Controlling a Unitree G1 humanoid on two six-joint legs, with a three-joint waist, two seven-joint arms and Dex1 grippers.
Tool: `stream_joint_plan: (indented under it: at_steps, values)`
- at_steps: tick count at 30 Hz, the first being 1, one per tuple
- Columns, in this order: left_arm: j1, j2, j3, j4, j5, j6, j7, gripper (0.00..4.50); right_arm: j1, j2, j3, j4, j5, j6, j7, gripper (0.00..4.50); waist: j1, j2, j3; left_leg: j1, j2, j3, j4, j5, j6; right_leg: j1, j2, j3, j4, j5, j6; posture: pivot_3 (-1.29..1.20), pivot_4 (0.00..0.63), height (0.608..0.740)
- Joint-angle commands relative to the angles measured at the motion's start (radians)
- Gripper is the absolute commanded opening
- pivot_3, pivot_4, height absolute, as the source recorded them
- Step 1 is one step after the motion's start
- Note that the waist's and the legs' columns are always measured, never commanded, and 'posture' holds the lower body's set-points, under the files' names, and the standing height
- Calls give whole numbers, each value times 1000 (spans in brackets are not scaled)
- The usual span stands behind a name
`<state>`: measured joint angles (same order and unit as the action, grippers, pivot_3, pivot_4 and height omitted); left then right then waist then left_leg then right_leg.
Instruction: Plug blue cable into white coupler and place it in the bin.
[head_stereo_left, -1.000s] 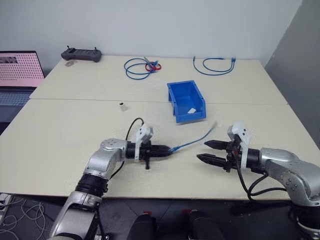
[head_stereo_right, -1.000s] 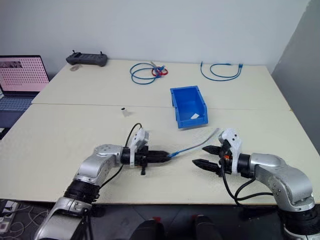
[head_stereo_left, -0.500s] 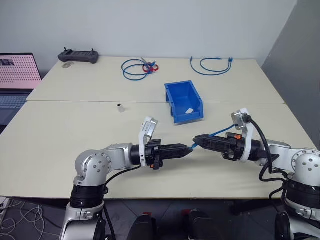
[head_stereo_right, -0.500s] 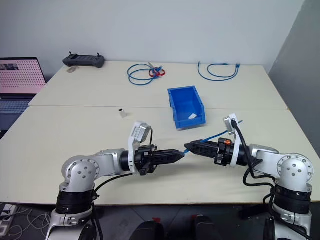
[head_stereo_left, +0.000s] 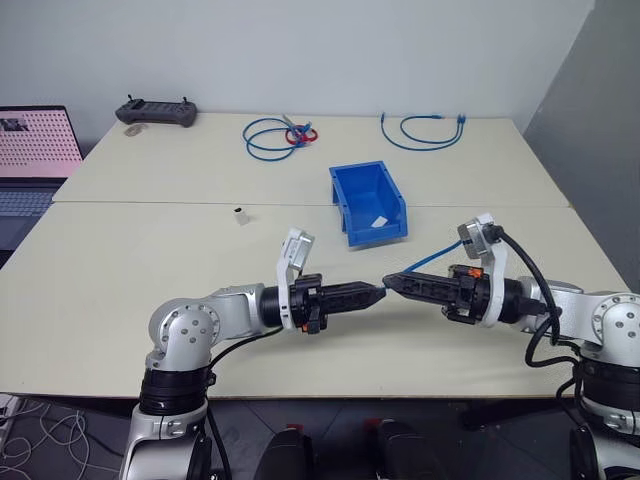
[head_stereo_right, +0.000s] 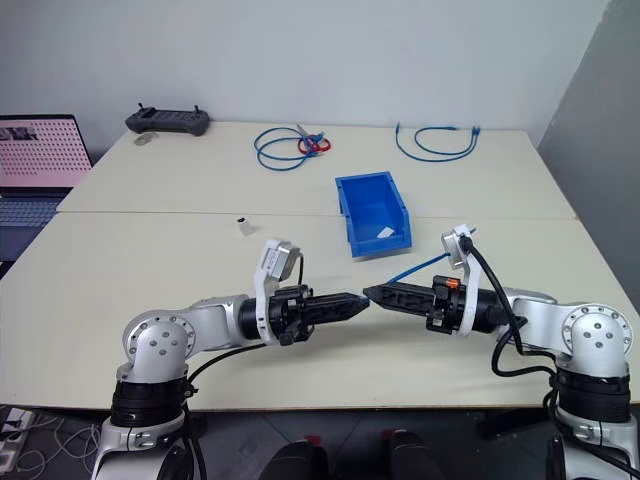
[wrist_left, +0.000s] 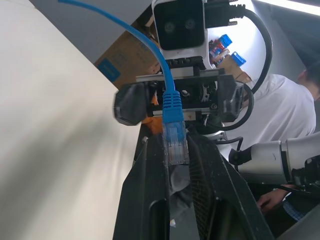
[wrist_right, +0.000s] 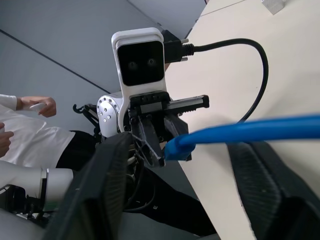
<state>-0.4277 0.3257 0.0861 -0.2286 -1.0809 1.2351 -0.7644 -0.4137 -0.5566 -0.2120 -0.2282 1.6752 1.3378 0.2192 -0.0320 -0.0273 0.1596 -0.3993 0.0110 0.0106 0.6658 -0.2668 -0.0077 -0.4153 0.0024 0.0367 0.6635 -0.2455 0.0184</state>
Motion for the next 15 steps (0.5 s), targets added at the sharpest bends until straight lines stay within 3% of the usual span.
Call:
stream_joint_plan:
  at_steps: [1,9,15]
  values:
    - [-19,0,5,-11,-24,-20,4,257,4,-34,16,-18,72,-46,-1,1932,1,0,0,0,0,0,0,0,0,0,0,0,0,0,0,0,150,740]
    - [-20,6,-5,-12,-24,-31,0,257,5,-75,60,-15,107,-93,-1,259,1,0,0,0,0,0,0,0,0,0,0,0,0,0,0,0,150,740]
    - [-17,4,-18,-17,-4,-60,7,257,6,-99,88,-22,124,-115,6,163,1,0,0,0,0,0,0,0,0,0,0,0,-1,0,0,0,150,740]
